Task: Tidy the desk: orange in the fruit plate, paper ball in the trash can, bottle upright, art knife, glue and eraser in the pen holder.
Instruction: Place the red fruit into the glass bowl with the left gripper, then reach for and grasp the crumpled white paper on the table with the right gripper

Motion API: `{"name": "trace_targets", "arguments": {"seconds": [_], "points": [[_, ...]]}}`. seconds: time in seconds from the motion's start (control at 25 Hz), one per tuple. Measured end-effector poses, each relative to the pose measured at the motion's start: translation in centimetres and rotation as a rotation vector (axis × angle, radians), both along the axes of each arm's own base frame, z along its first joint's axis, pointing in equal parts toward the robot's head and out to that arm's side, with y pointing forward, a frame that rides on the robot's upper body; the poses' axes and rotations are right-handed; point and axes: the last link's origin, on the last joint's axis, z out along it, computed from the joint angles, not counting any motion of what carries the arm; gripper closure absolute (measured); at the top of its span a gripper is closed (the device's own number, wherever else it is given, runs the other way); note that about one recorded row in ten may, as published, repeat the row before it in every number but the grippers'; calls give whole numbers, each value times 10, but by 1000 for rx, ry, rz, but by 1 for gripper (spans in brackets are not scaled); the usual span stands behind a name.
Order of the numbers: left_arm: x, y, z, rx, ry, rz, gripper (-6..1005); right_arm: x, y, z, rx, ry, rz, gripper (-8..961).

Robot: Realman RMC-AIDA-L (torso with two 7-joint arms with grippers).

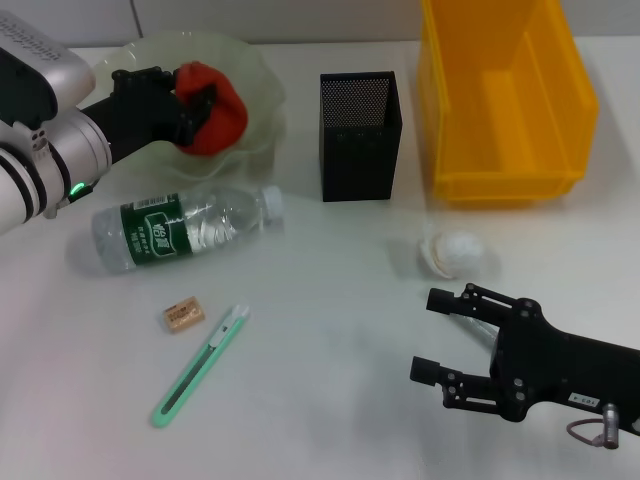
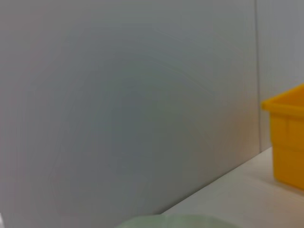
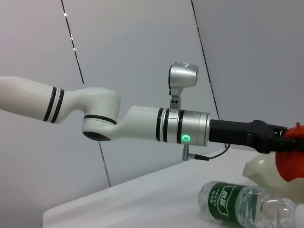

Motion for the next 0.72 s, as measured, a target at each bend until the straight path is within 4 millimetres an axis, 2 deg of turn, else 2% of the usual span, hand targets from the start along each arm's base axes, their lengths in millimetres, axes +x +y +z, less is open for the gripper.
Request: {"name": "trace_targets", "arguments": {"seconds": [0.2,0.48,0.72], "points": [[2,-4,-1,-15,-17,-23,580,1,-2,0,-1,1,-4,152],[2,-7,-1,-20,-19,-30,462,1,-3,0,-4,5,-4,152],[12,-17,5,-50,-109,-83,403,1,-3,0,-2,6,-5,152]]}}
